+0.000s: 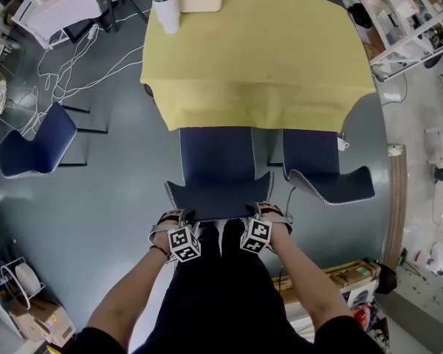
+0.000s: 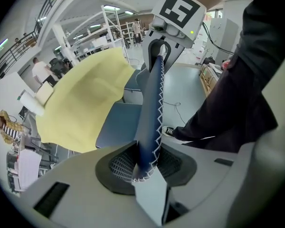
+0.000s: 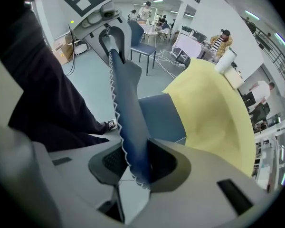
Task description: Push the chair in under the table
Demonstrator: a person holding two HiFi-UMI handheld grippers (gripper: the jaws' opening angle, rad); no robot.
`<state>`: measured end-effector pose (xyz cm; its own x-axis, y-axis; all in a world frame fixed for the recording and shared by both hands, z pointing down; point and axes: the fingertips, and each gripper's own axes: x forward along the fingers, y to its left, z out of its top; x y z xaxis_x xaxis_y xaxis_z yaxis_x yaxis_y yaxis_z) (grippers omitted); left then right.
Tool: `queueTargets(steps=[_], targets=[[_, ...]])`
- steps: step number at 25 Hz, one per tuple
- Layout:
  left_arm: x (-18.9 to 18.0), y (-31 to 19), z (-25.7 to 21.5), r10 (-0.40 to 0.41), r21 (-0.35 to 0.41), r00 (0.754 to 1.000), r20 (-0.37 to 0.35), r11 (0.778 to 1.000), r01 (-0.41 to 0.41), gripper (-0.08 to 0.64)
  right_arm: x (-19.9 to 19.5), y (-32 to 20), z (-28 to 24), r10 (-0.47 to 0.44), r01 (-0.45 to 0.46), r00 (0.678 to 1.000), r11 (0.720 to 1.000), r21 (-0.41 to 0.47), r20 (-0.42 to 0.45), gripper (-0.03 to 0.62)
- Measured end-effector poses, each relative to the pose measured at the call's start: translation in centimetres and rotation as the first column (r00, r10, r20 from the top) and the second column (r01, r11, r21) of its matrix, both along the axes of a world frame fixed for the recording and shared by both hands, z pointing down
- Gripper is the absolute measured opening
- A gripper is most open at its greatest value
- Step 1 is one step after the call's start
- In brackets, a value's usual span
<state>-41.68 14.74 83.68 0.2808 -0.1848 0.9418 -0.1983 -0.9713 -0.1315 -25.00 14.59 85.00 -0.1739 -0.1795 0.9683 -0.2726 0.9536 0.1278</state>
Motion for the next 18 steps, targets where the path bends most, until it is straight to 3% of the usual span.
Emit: queueTargets(steps=[18], targets=[[-0.4,-1.1,-0.9,0.04,0.013,0.999,-0.018,0.999,-0.04,0.097,-0.5,-1.5,-1.0,0.076,-0.076,0.997,0.997,0.012,0.011,0.106]])
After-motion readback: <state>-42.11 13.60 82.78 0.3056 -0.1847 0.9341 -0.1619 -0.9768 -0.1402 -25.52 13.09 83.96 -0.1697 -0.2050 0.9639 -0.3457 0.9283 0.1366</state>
